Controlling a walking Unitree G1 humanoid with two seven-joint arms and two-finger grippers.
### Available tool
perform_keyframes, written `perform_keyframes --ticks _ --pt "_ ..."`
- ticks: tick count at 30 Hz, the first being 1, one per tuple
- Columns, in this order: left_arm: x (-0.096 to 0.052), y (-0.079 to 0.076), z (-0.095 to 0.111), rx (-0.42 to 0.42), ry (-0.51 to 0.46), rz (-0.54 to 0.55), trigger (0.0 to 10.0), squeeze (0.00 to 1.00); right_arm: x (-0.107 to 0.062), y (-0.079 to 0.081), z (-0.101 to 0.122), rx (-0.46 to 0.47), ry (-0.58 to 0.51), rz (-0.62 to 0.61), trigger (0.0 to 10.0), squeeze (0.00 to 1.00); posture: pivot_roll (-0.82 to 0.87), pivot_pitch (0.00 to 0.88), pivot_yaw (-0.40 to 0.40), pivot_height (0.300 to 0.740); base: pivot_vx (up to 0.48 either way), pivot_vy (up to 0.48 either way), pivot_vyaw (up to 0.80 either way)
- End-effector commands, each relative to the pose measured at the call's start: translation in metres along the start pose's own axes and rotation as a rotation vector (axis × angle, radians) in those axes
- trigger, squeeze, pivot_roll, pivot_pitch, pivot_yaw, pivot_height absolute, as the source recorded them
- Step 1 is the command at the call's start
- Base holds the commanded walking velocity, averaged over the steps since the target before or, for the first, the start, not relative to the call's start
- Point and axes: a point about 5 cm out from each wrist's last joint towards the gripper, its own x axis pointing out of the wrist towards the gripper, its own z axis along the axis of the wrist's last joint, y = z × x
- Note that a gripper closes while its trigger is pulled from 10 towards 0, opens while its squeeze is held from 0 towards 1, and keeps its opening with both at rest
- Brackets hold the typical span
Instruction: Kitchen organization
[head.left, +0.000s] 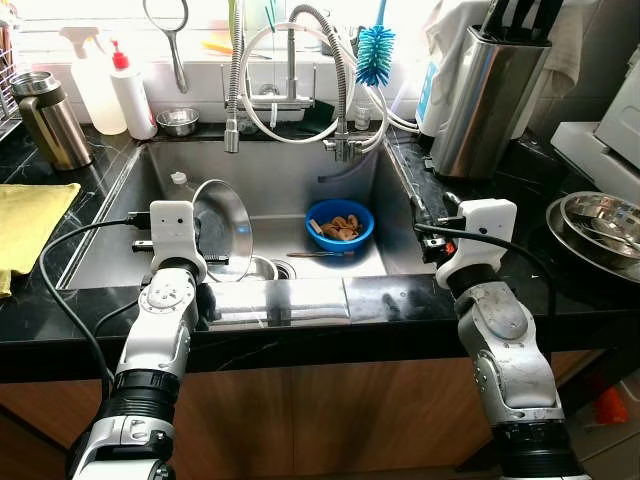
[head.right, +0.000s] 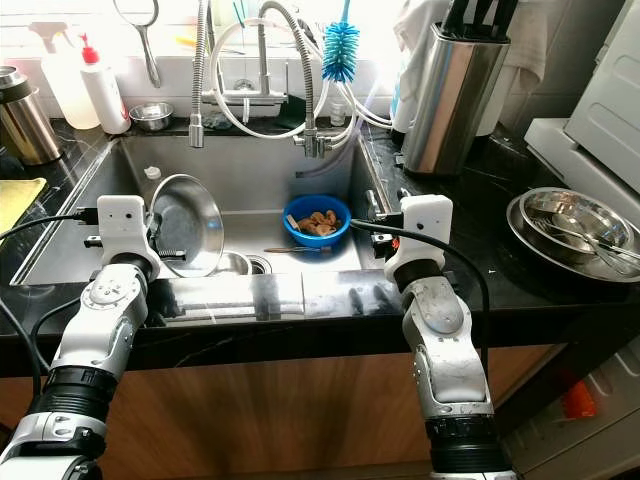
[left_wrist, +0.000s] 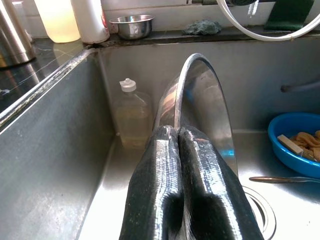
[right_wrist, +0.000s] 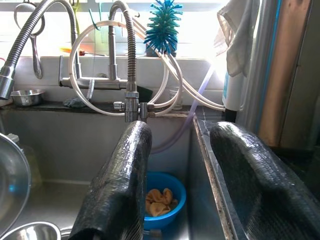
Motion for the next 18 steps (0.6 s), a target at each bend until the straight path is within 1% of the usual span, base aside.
perform_keyframes --ticks 1,3,4,5,6,7,8,16,18 --pt "0.0025 -0.0023 0.0068 0.001 -0.014 -0.011 10.0 0.0 -0.0015 0.0005 0.0019 0.008 -0.002 -0.001 10.0 0.0 -0.01 0.029 -0.022 0.74 0.0 0.0 0.0" --pt "0.0026 -0.0022 0.0067 -0.001 -0.013 -0.011 10.0 0.0 -0.0015 0.0005 0.0019 0.008 -0.002 -0.001 10.0 0.0 -0.01 0.029 -0.022 0.74 0.0 0.0 0.0" --pt "0.0027 -0.0024 0.0068 -0.001 -0.014 -0.012 10.0 0.38 -0.0014 0.0004 0.0019 0.008 -0.001 -0.001 10.0 0.0 -0.01 0.029 -0.022 0.74 0.0 0.0 0.0" --pt "0.0027 -0.0025 0.0068 0.0 -0.015 -0.013 10.0 0.55 -0.0013 0.0004 0.0017 0.008 -0.001 -0.001 10.0 0.0 -0.01 0.029 -0.022 0.74 0.0 0.0 0.0" --pt "0.0026 -0.0026 0.0068 0.0 -0.015 -0.014 10.0 0.55 -0.0012 0.0004 0.0016 0.008 0.0 -0.001 10.0 0.0 -0.01 0.029 -0.022 0.74 0.0 0.0 0.0" --pt "0.0026 -0.0027 0.0069 0.001 -0.016 -0.014 10.0 0.91 -0.001 0.0005 0.0014 0.009 0.001 0.0 10.0 0.0 -0.01 0.029 -0.022 0.74 0.0 0.0 0.0" --pt "0.0028 -0.0028 0.0072 0.002 -0.017 -0.015 10.0 0.96 -0.0006 0.0007 0.0012 0.009 0.002 0.001 10.0 0.0 -0.01 0.032 -0.023 0.74 0.0 0.0 0.0" --pt "0.0024 -0.0045 0.0091 0.007 -0.026 -0.021 10.0 0.95 0.0008 0.0028 0.0015 0.01 0.002 0.01 10.0 0.0 -0.01 0.032 -0.024 0.74 0.0 0.0 0.0" --pt "0.0023 -0.005 0.0096 0.007 -0.027 -0.023 10.0 0.93 0.0006 0.0026 0.0015 0.011 0.002 0.011 10.0 0.0 -0.01 0.032 -0.025 0.74 0.0 0.0 0.0"
